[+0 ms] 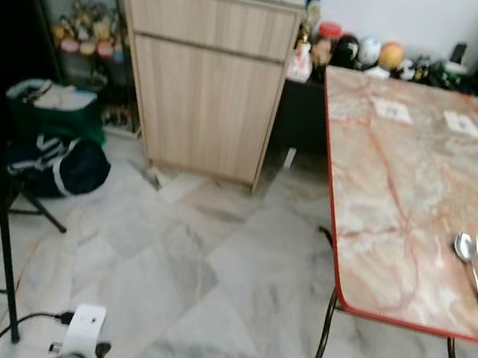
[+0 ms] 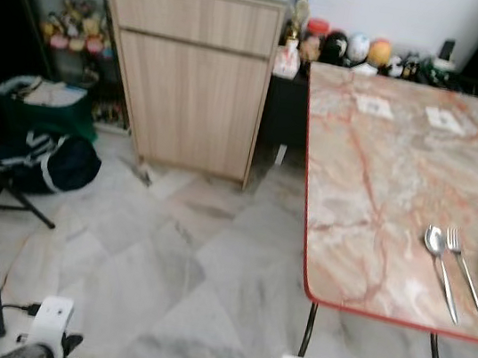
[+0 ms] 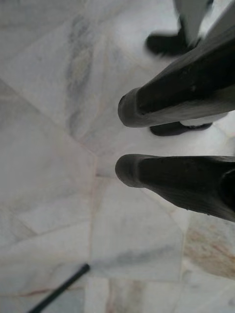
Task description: Setting the table
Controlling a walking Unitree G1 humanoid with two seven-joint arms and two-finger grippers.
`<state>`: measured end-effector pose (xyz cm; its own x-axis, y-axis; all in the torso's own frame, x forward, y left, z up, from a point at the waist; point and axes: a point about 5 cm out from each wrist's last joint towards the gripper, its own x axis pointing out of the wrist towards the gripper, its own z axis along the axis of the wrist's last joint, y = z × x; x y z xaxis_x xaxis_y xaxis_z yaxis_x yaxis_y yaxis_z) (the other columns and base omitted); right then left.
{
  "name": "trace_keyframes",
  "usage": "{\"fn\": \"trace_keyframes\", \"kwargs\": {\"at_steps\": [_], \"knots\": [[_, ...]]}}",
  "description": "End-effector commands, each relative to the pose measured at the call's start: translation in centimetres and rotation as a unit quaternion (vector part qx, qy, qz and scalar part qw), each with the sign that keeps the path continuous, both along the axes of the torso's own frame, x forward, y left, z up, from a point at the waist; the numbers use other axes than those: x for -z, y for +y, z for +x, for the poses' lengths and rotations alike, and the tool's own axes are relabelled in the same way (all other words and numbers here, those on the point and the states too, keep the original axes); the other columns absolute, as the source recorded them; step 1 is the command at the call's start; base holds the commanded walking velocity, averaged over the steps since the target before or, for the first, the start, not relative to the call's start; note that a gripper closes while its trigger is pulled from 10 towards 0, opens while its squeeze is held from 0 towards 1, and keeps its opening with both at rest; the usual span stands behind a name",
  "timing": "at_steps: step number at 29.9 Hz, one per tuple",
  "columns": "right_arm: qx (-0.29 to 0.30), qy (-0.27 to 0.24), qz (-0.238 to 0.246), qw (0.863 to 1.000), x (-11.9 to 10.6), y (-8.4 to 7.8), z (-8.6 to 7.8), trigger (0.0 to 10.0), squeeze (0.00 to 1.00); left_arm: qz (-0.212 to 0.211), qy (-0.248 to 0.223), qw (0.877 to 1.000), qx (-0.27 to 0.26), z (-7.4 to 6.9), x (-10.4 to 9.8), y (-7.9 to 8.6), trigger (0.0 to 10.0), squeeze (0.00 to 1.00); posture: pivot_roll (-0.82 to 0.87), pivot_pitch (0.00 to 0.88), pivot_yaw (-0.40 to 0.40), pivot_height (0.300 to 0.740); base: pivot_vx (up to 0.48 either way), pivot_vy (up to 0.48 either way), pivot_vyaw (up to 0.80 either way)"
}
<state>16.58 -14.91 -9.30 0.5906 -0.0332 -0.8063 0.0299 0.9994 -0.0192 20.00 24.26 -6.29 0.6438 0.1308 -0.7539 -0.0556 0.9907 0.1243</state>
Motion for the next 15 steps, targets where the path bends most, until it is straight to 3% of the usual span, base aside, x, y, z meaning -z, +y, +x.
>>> {"fn": "trace_keyframes", "kwargs": {"at_steps": [1,15], "knots": [[0.023,0.011,0.054,0.998,-1.34,-3.14,2.92,10.0,0.0,-0.008,0.045,0.999,0.01,-1.45,0.98,-0.41,10.0,0.0,0.16,0.0,-0.093,0.74,0.0,0.0,0.0],[0.013,0.011,0.056,0.998,-1.38,-3.14,2.99,10.0,0.0,-0.009,0.043,0.999,0.012,-1.49,1.0,-0.45,10.0,0.0,0.16,0.0,-0.096,0.74,0.0,0.0,-0.58]]}}
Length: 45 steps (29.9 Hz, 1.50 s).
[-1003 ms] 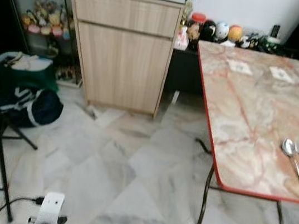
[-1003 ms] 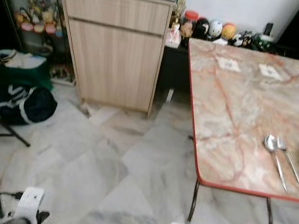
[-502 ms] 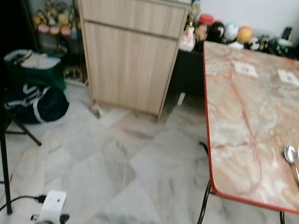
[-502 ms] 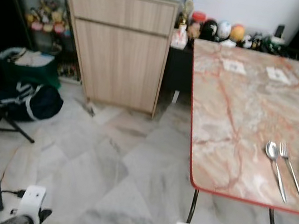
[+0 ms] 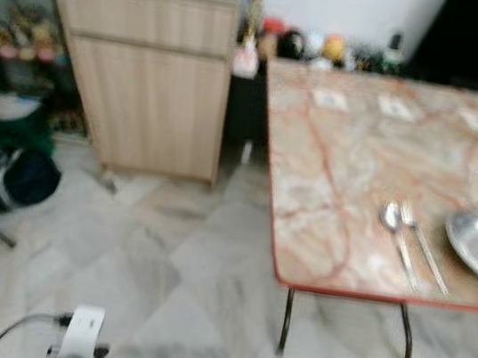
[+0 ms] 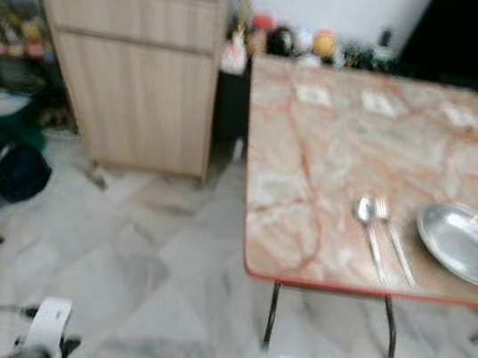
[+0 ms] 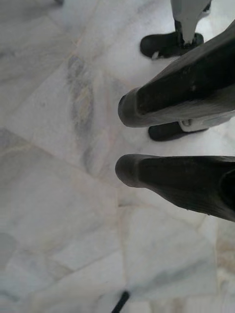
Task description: Setting the table
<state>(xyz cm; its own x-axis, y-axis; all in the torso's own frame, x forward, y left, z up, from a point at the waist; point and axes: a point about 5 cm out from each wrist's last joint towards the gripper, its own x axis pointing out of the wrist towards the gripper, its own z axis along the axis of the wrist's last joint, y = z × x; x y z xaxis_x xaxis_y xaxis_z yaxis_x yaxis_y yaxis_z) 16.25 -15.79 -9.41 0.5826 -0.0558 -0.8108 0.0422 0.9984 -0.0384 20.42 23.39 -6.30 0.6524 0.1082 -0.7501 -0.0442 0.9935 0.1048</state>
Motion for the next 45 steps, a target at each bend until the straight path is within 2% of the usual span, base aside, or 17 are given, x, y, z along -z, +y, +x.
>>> {"fn": "trace_keyframes", "kwargs": {"at_steps": [1,45], "knots": [[0.01,0.004,0.068,0.998,-1.51,-2.26,3.34,10.0,0.0,0.001,0.049,0.999,0.006,-1.94,1.01,0.43,10.0,0.0,0.16,0.0,-0.096,0.74,0.0,0.0,0.0],[0.014,0.0,0.079,0.997,-1.5,-2.08,3.3,10.0,0.0,-0.008,0.051,0.999,0.004,-2.28,1.22,0.2,10.0,0.0,0.16,0.013,-0.092,0.74,0.0,0.0,0.0]]}}
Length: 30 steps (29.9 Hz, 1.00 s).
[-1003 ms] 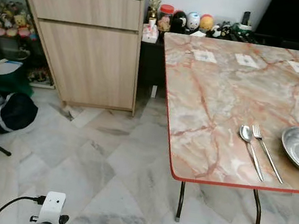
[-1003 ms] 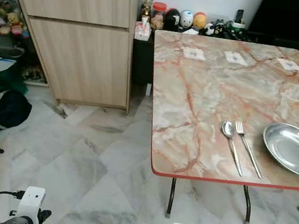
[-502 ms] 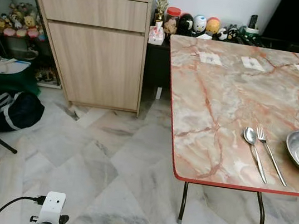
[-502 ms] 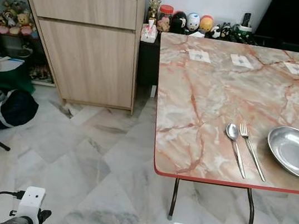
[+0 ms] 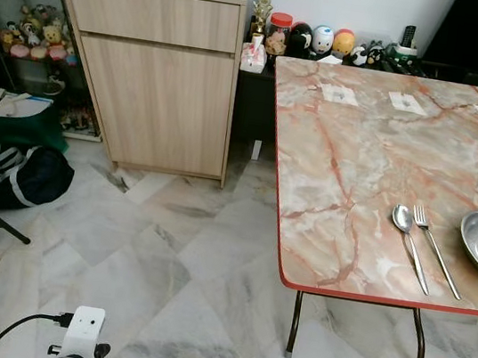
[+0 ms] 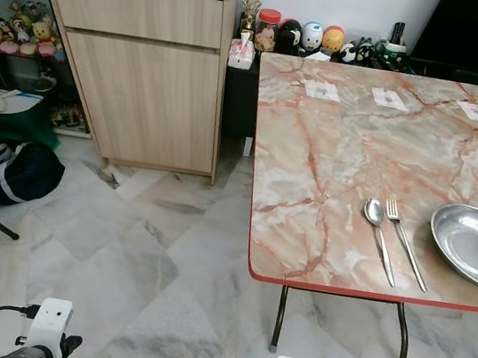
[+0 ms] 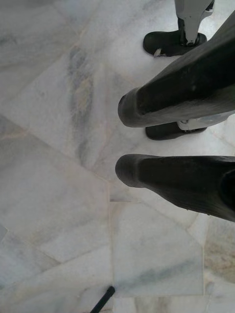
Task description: Setting the table
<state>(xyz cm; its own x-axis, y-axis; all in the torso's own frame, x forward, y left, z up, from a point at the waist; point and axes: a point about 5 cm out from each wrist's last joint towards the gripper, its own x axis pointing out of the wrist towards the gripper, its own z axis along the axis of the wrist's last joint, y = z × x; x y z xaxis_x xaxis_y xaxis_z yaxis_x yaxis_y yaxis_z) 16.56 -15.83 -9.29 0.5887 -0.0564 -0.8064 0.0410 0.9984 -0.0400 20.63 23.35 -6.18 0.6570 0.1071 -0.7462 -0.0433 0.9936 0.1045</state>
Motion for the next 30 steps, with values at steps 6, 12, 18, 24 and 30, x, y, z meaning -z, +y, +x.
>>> {"fn": "trace_keyframes", "kwargs": {"at_steps": [6,12,18,24,30], "knots": [[0.015,0.003,0.081,0.997,-1.35,-1.99,2.98,10.0,0.0,-0.006,0.056,0.998,0.004,-2.62,1.36,0.37,10.0,0.0,0.16,0.008,-0.089,0.74,-0.12,0.0,0.0],[0.013,0.003,0.081,0.997,-1.33,-1.96,2.93,10.0,0.0,-0.004,0.054,0.999,0.005,-2.58,1.34,0.37,10.0,0.0,0.16,0.0,-0.089,0.74,-0.174,0.0,0.0],[0.013,0.005,0.081,0.997,-1.3,-1.96,2.87,10.0,0.0,-0.006,0.053,0.999,0.006,-2.57,1.35,0.26,10.0,0.0,0.16,0.0,-0.089,0.74,-0.264,0.0,0.0],[0.012,0.005,0.081,0.997,-1.28,-1.91,2.84,10.0,0.0,-0.006,0.054,0.999,0.006,-2.61,1.37,0.29,10.0,0.0,0.16,0.0,-0.089,0.74,-0.264,0.0,0.0],[0.013,0.005,0.082,0.997,-1.28,-1.88,2.84,10.0,0.0,-0.004,0.055,0.998,0.005,-2.66,1.37,0.39,10.0,0.0,0.16,0.0,-0.087,0.74,-0.264,0.0,0.0]]}}
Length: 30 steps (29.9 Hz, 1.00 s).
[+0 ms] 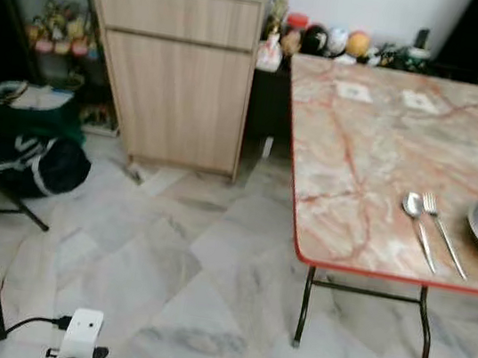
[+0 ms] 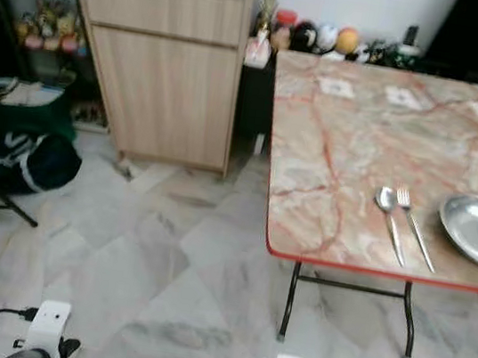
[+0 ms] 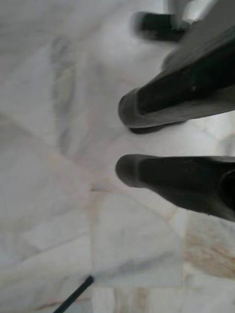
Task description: Setting the table
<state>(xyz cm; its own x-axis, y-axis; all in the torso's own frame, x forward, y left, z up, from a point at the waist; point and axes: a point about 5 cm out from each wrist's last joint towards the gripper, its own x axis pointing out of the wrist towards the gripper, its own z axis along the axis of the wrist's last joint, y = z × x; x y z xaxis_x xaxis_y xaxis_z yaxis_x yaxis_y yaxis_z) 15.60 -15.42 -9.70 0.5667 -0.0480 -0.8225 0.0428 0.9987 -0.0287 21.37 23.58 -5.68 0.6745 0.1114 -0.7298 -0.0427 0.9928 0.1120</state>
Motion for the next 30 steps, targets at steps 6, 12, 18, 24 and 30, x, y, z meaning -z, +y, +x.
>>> {"fn": "trace_keyframes", "kwargs": {"at_steps": [6,12,18,24,30], "knots": [[0.014,-0.009,0.076,0.997,-1.69,-2.26,3.81,10.0,0.0,-0.011,0.064,0.998,-0.003,-3.36,1.84,0.21,10.0,0.0,0.16,0.002,-0.087,0.74,0.0,0.0,0.0],[0.014,-0.009,0.076,0.997,-1.69,-2.26,3.81,10.0,0.0,-0.008,0.066,0.998,0.004,-3.35,1.87,0.09,10.0,0.0,0.16,0.002,-0.087,0.74,0.0,0.0,0.0],[0.014,-0.009,0.075,0.997,-1.71,-2.28,3.83,10.0,0.0,-0.004,0.068,0.998,0.012,-3.37,1.9,0.02,10.0,0.0,0.16,0.001,-0.088,0.74,0.0,0.0,0.0],[0.034,-0.032,0.066,0.997,-1.9,-2.48,4.06,10.0,0.0,-0.012,0.068,0.998,0.007,-3.41,1.93,-0.01,10.0,0.0,0.16,0.001,-0.088,0.74,0.0,0.0,0.0],[0.028,-0.03,0.059,0.997,-1.91,-2.6,4.08,10.0,0.0,-0.015,0.066,0.998,0.006,-3.4,1.95,-0.16,10.0,0.0,0.15,0.0,-0.092,0.74,0.0,0.0,0.0]]}}
